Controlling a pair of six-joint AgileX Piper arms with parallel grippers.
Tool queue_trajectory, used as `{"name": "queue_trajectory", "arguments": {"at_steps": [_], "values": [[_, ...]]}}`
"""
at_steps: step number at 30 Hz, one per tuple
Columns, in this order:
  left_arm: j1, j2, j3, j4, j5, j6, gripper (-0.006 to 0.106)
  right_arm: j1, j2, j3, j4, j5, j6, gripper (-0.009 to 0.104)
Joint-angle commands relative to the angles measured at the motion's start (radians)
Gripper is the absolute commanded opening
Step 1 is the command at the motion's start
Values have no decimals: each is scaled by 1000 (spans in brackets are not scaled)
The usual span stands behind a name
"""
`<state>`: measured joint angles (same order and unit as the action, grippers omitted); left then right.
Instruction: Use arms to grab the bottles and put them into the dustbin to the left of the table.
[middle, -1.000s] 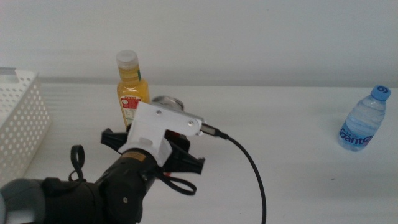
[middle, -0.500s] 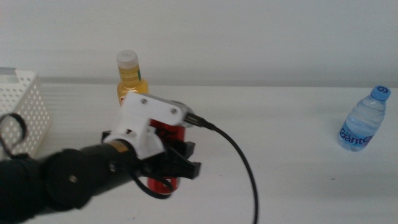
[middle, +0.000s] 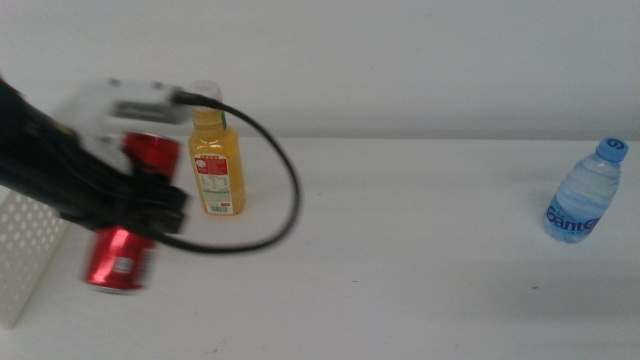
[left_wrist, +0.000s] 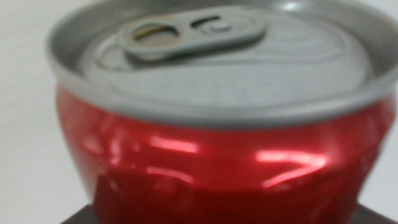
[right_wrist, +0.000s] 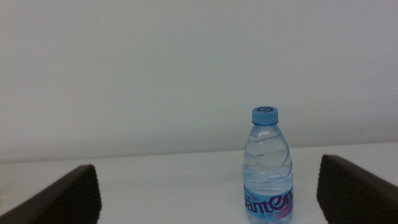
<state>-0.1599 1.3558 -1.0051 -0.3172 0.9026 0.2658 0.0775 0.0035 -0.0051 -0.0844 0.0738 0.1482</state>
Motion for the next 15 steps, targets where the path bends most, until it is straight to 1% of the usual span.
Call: {"name": "queue_trajectory", "arguments": {"at_steps": [1, 4, 9, 12, 15], "values": [[97, -11, -73, 25, 151, 93, -2, -8, -39, 44, -6, -8, -6, 93], [226, 20, -150, -13, 279, 259, -2, -8, -39, 44, -6, -8, -6, 93], [420, 96, -255, -67, 388, 327, -2, -8, -39, 44, -6, -8, -6, 93], [493, 140, -327, -60, 409, 332, -2, -8, -39, 44, -6, -8, -6, 93], [536, 181, -394, -3, 409, 311, -2, -8, -39, 44, -6, -8, -6, 93]]}}
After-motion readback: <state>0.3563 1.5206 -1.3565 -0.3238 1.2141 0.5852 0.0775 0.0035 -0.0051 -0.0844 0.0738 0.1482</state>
